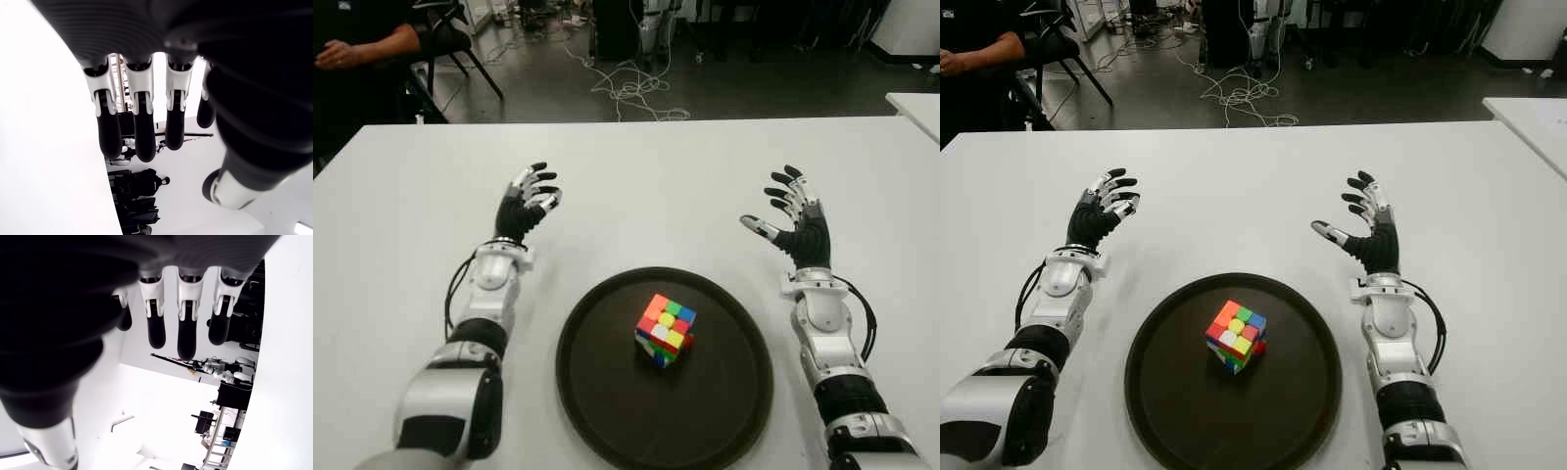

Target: Pick up the Rubik's Cube and put it in the plate

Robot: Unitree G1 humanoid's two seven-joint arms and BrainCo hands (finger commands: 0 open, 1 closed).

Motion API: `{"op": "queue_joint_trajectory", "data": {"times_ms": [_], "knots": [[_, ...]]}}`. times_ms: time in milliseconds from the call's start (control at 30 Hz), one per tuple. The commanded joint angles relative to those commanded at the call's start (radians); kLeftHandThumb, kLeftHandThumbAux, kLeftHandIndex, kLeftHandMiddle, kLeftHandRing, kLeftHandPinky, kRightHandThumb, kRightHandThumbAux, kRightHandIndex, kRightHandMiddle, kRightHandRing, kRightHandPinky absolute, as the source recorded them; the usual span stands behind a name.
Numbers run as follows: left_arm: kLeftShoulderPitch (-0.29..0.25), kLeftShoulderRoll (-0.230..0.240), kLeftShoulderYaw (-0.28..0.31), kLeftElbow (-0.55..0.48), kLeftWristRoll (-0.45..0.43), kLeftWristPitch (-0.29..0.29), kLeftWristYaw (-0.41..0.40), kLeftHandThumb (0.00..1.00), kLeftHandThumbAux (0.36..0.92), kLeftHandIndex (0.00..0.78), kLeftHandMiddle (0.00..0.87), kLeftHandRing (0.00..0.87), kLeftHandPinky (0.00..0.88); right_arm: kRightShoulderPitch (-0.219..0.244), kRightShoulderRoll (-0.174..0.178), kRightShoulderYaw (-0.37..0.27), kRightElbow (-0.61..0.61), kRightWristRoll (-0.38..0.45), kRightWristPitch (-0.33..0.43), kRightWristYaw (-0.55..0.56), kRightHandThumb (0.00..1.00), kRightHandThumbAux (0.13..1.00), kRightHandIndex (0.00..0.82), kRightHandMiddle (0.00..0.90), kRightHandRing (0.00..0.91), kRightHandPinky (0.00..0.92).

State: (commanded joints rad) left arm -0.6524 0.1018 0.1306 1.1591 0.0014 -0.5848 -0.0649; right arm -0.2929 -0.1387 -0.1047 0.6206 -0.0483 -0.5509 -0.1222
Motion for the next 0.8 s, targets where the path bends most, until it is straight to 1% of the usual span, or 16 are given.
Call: {"op": "queue_joint_trajectory", "data": {"times_ms": [100,333,567,667,800], "knots": [[0.002,-0.001,0.002,0.0,-0.003,-0.002,-0.003,0.102,0.758,0.18,0.256,0.295,0.376,0.0,-0.003,0.001,0.006,-0.007,-0.002,-0.004,0.0,0.772,0.12,0.201,0.202,0.191],[0.002,0.001,0.008,0.002,-0.011,0.002,-0.012,0.103,0.764,0.178,0.253,0.292,0.371,-0.005,0.005,0.006,0.042,-0.018,-0.041,-0.012,0.0,0.787,0.118,0.196,0.195,0.181],[0.003,-0.001,0.012,0.004,-0.016,0.002,-0.018,0.108,0.758,0.175,0.247,0.284,0.361,0.001,0.016,0.01,0.029,-0.012,-0.04,0.0,0.0,0.801,0.117,0.194,0.186,0.171],[0.003,-0.001,0.013,0.006,-0.018,0.001,-0.022,0.095,0.769,0.17,0.244,0.281,0.367,0.004,0.021,0.012,0.022,-0.011,-0.037,0.005,0.0,0.805,0.116,0.193,0.186,0.176],[0.006,-0.003,0.01,0.003,-0.018,-0.002,-0.023,0.095,0.777,0.171,0.251,0.287,0.38,0.011,0.031,0.016,-0.001,0.0,-0.014,0.023,0.0,0.807,0.118,0.196,0.188,0.177]]}}
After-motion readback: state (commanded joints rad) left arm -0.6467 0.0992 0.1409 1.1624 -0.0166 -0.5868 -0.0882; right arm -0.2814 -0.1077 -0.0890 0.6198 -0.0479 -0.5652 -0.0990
